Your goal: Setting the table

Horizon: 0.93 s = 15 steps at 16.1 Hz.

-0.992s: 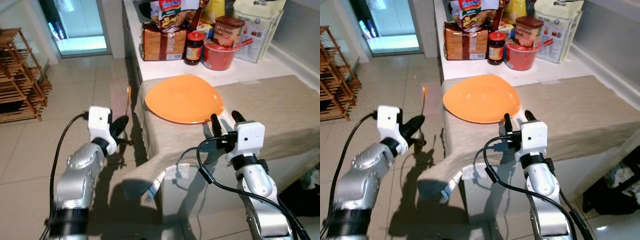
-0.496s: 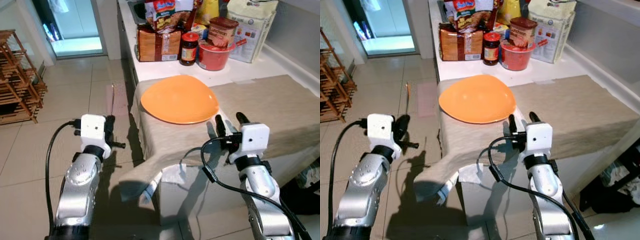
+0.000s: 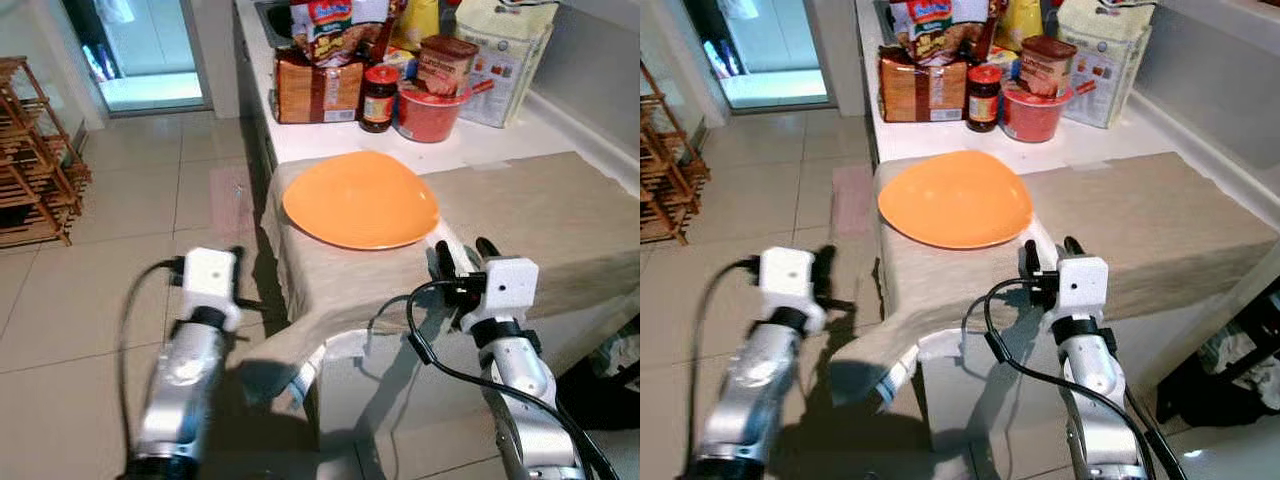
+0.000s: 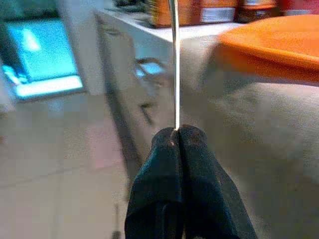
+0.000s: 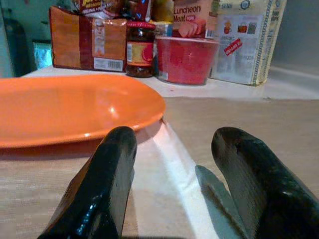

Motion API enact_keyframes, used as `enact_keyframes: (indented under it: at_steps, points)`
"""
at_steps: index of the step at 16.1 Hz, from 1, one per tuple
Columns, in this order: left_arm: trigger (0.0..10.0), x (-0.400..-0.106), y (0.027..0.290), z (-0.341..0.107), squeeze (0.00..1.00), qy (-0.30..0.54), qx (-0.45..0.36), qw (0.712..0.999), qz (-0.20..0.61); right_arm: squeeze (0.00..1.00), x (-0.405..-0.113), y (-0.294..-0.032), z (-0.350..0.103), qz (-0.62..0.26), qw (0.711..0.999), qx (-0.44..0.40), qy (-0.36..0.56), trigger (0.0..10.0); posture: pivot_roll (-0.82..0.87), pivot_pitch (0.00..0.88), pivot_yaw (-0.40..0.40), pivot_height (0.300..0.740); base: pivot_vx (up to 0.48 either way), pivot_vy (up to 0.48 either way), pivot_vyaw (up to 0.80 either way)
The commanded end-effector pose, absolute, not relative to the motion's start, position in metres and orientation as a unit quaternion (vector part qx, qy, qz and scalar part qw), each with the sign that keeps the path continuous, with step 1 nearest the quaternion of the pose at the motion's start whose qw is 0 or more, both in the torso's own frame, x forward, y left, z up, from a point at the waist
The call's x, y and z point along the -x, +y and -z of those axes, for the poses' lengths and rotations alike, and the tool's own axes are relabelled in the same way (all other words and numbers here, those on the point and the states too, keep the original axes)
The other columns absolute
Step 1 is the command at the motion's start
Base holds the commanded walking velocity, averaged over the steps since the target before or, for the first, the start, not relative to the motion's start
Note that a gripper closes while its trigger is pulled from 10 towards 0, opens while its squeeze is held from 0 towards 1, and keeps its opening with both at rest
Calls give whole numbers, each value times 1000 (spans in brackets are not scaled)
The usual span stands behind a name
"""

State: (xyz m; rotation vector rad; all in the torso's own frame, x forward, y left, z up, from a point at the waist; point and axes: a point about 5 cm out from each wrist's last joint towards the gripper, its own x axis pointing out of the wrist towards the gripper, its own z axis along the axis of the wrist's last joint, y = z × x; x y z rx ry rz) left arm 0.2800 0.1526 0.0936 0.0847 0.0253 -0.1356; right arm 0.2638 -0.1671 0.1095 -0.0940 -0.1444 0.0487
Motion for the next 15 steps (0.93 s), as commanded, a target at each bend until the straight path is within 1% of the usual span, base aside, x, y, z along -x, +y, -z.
enact_keyframes:
  at_steps: [1, 3, 5, 8, 10, 15]
  points:
    - [0, -283, 151, -101, 0, 3, -36, 996, 76, 0, -265, -173, -109, -14, 996, 41, -75, 10000, 25, 0, 8, 740, 0, 0, 0]
    - [0, -285, 149, -105, 0, -3, -36, 996, 84, 0, -265, -173, -108, -17, 996, 43, -76, 10000, 26, 0, 7, 740, 0, 0, 0]
    - [0, -289, 150, -109, 0, -7, -15, 997, 79, 0, -264, -174, -105, -18, 996, 45, -73, 10000, 29, 0, 6, 740, 0, 0, 0]
    - [0, -292, 149, -110, 0, -5, -21, 996, 85, 0, -265, -175, -102, -20, 997, 46, -67, 10000, 31, 0, 5, 740, 0, 0, 0]
    - [0, -295, 147, -113, 0, -2, 6, 996, 86, 0, -266, -177, -100, -16, 997, 41, -62, 10000, 29, 0, 3, 740, 0, 0, 0]
    - [0, -299, 143, -118, 0, -4, 7, 996, 88, 0, -266, -177, -99, -19, 997, 43, -57, 10000, 24, 0, 4, 740, -311, 0, 0]
